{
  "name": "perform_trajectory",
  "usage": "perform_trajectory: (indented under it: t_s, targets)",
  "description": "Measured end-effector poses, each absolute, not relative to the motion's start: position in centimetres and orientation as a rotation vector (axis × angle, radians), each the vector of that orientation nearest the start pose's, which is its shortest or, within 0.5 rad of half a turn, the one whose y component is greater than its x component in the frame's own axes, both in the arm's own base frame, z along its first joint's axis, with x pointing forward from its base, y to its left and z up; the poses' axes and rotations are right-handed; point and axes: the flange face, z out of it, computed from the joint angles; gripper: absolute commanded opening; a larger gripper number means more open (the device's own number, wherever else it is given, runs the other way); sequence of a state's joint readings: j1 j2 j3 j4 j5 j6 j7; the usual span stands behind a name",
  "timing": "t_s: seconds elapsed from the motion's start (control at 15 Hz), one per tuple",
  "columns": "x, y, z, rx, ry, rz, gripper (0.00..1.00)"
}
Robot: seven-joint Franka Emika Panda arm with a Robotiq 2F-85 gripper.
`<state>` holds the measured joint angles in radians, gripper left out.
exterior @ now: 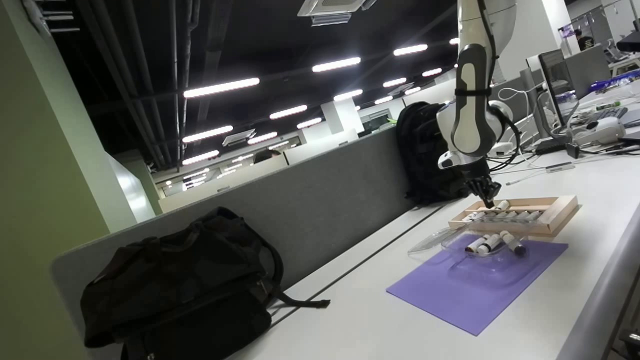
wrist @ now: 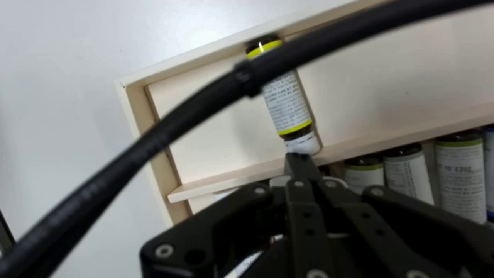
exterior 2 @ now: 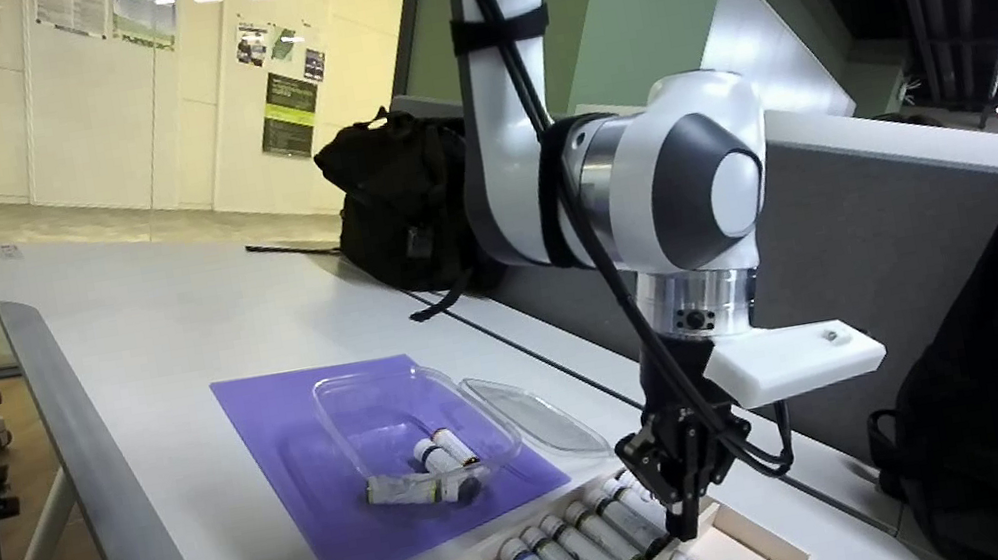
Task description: Put one bottle from the container into the bottom of the segment tray
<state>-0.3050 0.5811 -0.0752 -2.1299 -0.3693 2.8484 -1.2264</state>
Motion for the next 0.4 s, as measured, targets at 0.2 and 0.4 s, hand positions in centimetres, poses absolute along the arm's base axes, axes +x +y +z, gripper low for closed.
perform_trajectory:
  t_s: [0.2,0.4]
  targets:
    - [54.8,-19.4,15.9,-2.757,-1.940,0.046,0.08]
    - [54.9,-19.3,18.1,-2.747,-1.982,0.090,0.27]
